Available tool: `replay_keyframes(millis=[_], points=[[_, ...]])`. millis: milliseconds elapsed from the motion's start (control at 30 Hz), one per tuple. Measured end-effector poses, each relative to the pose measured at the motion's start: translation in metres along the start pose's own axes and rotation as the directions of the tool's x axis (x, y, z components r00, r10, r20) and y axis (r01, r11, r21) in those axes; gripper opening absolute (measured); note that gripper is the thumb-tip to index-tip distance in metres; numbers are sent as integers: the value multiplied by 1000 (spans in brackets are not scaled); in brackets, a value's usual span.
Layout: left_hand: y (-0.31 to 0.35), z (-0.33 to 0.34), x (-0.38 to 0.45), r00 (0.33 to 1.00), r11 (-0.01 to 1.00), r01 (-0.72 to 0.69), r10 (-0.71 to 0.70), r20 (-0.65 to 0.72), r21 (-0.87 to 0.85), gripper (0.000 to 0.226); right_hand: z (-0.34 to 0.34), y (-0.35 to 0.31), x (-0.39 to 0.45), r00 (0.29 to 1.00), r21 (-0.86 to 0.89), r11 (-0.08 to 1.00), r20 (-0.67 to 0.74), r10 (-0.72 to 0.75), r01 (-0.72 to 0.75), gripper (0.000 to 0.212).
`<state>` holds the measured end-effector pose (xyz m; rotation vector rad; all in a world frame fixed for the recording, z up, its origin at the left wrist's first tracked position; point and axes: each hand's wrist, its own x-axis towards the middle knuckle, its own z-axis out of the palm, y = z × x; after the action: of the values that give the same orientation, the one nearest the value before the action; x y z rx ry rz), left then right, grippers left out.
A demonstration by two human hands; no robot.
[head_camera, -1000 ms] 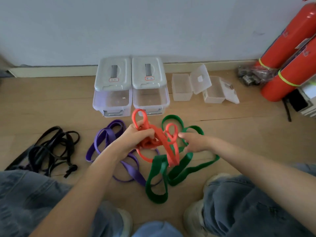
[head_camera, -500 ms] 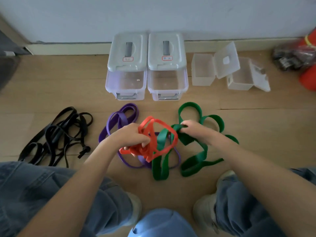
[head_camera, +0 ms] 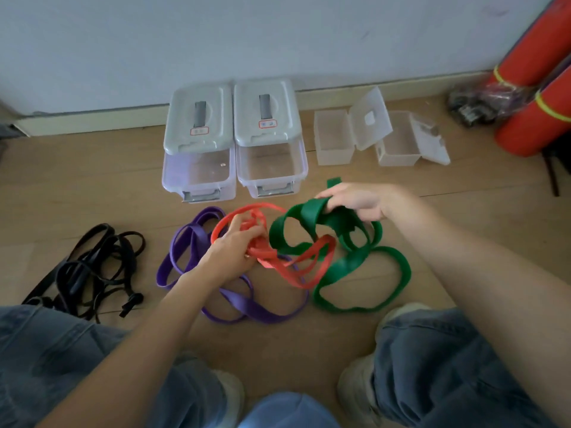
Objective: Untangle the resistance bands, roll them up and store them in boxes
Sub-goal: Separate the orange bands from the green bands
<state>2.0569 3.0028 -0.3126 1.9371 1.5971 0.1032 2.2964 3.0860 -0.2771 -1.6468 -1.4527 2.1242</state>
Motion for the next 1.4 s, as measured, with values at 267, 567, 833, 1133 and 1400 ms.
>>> replay_keyframes(millis=[267, 567, 833, 1133, 1400], points=[[20, 38, 12, 926, 963, -152, 61, 372, 222, 41, -3, 7, 15, 899, 679, 639, -435, -48, 363, 24], [-5, 7, 17, 886, 965, 257, -214, 412, -51, 24, -37, 28, 25, 575, 401, 806, -813, 95, 435, 26], [11, 4, 21, 924, 878, 298, -168, 343, -373, 11, -17, 95, 15, 582, -96, 960, -809, 79, -263, 39], [93, -35, 51, 942, 635, 123, 166, 291, -762, 11, -2, 142, -12, 855, -442, 804, -497, 149, -397, 87], [172, -21, 96, 993, 303, 23, 101, 56, -953, 11, -38, 83, -54, 941, 864, 381, -267, -210, 330, 63]])
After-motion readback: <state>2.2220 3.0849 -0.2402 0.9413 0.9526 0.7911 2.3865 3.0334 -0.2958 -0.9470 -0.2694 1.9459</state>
